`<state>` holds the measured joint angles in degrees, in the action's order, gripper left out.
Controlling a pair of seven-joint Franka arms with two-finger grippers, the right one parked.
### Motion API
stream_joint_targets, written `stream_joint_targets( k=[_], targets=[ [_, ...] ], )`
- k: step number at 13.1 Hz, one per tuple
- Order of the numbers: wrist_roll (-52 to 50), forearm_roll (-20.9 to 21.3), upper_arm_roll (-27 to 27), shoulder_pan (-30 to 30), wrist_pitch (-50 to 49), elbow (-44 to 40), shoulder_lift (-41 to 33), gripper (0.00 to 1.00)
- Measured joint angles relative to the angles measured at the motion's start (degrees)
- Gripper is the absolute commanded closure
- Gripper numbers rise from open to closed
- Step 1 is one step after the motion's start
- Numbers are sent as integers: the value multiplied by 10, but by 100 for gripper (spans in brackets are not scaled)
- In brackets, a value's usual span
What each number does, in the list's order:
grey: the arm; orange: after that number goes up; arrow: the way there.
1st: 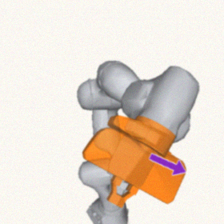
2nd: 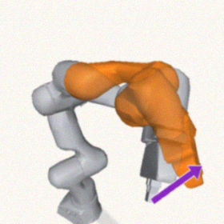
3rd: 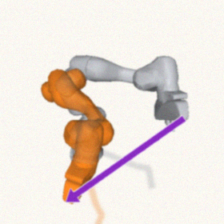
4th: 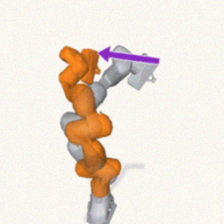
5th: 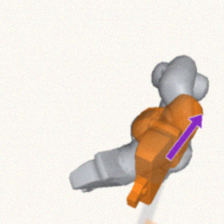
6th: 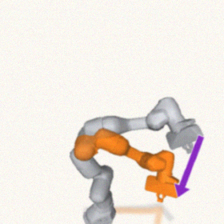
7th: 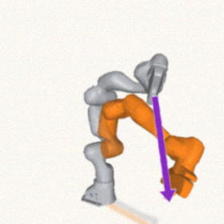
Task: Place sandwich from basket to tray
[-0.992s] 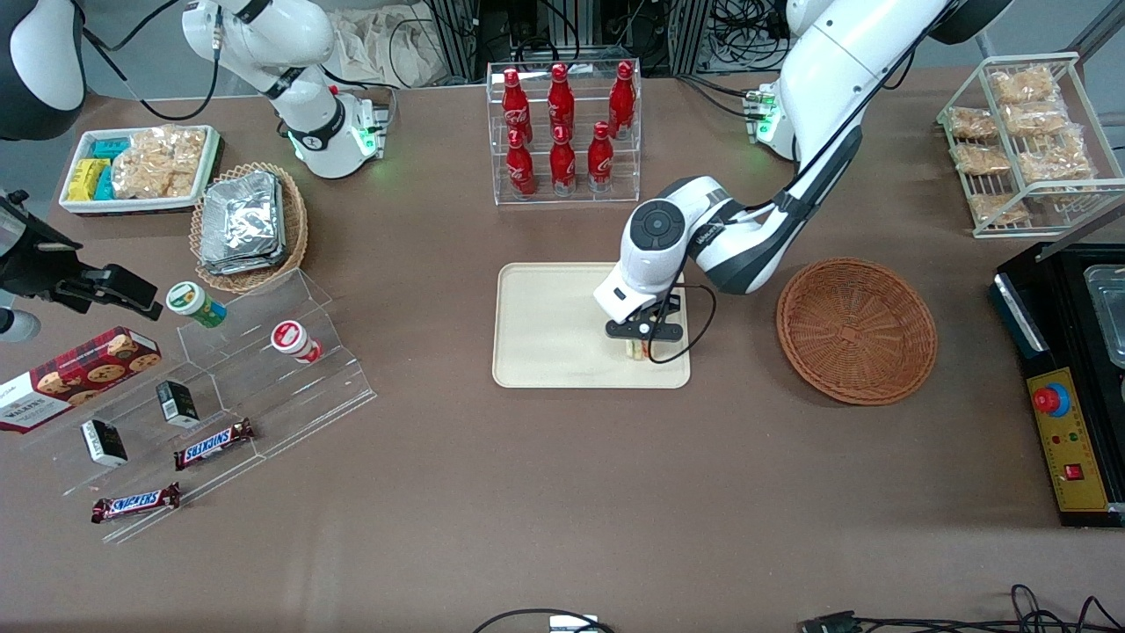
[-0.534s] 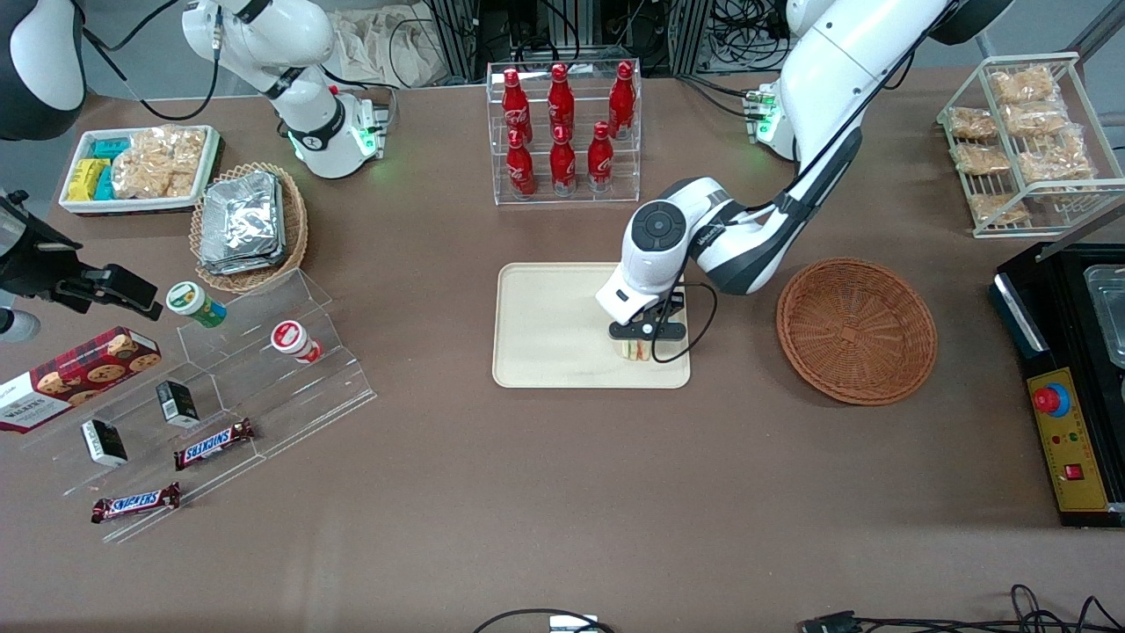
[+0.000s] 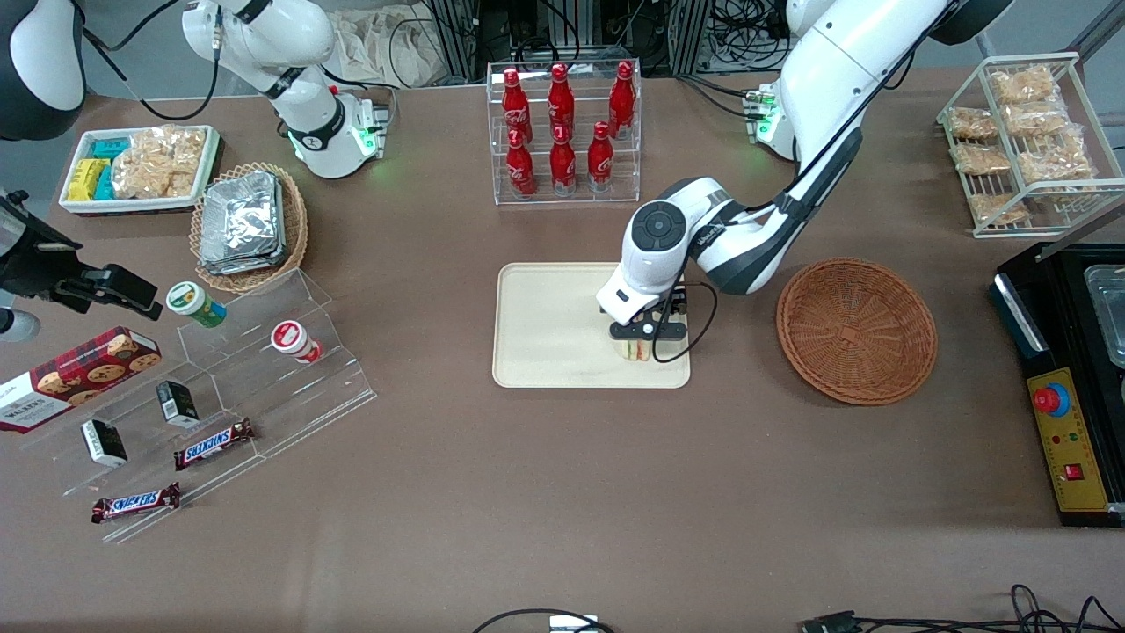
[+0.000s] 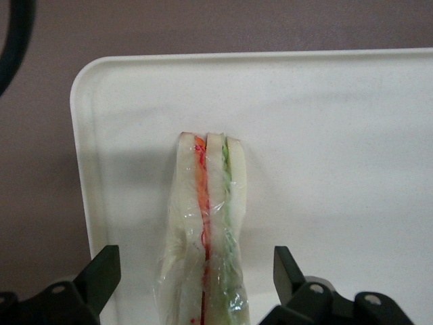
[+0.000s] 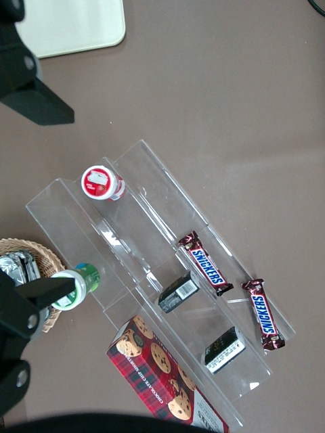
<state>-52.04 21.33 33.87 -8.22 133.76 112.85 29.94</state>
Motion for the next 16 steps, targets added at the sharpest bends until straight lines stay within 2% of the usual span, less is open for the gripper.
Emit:
stream_joint_targets(
  k=[5, 7, 8, 10, 13, 16],
  targets=[
    [-8, 0, 0, 4, -6, -4, -11, 0],
    [1, 0, 0, 11, -54, -21, -41, 0],
    [17, -10, 0, 14, -92, -34, -64, 0],
    [73, -68, -11, 20, -171, -66, -122, 0],
    [194, -163, -93, 22, -259, -81, -229, 0],
    [285, -187, -193, 23, -322, -62, -315, 0]
  ],
)
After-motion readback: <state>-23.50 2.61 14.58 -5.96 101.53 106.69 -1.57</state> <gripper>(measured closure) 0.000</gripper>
